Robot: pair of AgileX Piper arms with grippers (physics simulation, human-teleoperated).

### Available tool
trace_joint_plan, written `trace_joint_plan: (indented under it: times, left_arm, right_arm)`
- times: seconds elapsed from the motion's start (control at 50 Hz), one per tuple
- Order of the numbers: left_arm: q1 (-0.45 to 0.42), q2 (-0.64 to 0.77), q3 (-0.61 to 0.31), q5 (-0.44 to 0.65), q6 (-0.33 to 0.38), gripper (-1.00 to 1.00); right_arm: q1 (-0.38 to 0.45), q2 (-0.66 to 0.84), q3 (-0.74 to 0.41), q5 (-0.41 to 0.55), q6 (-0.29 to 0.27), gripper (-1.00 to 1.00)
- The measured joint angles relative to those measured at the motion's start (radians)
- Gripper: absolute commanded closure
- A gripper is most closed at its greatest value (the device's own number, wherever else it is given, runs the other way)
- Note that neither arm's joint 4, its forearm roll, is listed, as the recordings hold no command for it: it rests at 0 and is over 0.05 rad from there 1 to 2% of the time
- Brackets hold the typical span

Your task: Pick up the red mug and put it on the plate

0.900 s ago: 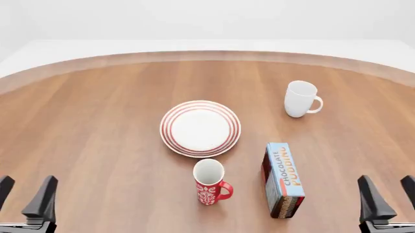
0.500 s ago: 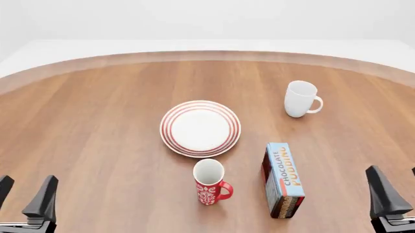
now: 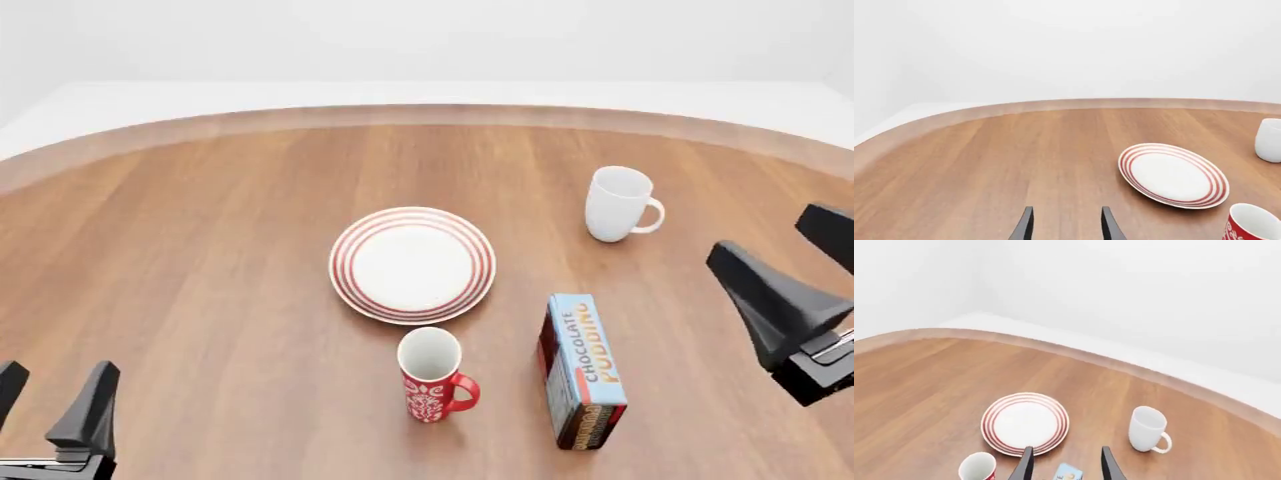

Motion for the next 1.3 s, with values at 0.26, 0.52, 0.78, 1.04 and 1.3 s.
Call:
trace_joint_plan:
  times: [0.26, 0.52, 0.78, 1.04, 1.3]
  left_arm:
    - [0.0, 0.0, 0.0, 0.0, 0.0, -1.0]
    - [0.0, 0.0, 0.0, 0.0, 0.0, -1.0]
    - [0.0, 0.0, 0.0, 0.0, 0.0, -1.0]
    - [0.0, 0.0, 0.0, 0.0, 0.0, -1.0]
    - [0.0, 0.0, 0.0, 0.0, 0.0, -1.0]
  right_arm:
    - [0.123, 0.167, -0.167, 0.131, -0.016, -1.0]
    - [0.202, 0.291, -0.244, 0.217, -0.028, -1.0]
    - [0.261, 0.376, -0.263, 0.253, -0.014, -1.0]
    - [0.312, 0.444, -0.228, 0.241, 0.011, -1.0]
    - [0.328, 0.509, -0.191, 0.209, 0.012, -1.0]
